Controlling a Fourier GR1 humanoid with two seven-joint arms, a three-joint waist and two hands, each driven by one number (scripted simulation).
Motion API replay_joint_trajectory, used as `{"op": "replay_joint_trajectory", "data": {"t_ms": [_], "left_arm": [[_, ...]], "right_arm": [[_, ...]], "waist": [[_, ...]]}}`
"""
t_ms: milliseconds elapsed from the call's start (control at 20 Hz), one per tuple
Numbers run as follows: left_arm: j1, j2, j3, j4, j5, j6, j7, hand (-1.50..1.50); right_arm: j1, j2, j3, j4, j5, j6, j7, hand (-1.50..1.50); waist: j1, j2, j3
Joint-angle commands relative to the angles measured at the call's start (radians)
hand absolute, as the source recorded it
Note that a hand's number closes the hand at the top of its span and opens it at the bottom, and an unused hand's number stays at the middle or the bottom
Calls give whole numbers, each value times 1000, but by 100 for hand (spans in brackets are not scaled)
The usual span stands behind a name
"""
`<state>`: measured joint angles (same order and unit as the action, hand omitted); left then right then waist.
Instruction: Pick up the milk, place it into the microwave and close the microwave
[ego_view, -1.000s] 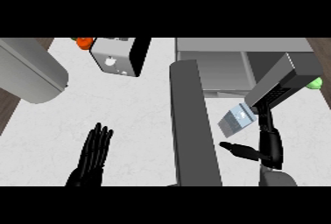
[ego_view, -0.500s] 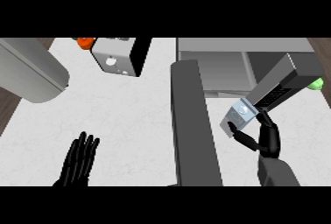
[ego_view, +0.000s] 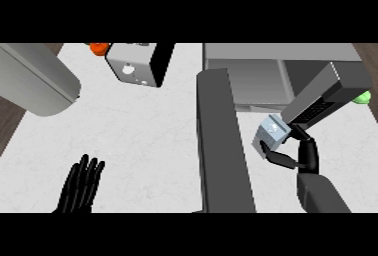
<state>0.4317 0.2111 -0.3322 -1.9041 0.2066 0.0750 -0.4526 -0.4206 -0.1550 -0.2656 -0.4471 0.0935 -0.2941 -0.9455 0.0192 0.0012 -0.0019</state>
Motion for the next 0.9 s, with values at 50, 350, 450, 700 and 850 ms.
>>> {"op": "replay_joint_trajectory", "data": {"t_ms": [50,350,450,700,850], "left_arm": [[43,5,19,33,9,-39,-65,-150],[4,-6,30,13,1,-26,-23,-150],[19,23,71,-31,43,-40,16,-150],[62,28,72,-52,57,-69,1,-150],[59,23,82,-12,45,-77,-16,-150]], "right_arm": [[-2,-14,8,112,33,-18,-128,150],[11,-17,-29,180,-3,98,-253,150],[-22,11,-7,116,-6,134,-205,150],[16,60,23,56,-13,188,-216,150],[25,91,50,-11,-14,181,-179,150]], "waist": [[-2,3,3],[1,5,4],[-5,0,3],[-12,-3,2],[-16,-4,2]]}}
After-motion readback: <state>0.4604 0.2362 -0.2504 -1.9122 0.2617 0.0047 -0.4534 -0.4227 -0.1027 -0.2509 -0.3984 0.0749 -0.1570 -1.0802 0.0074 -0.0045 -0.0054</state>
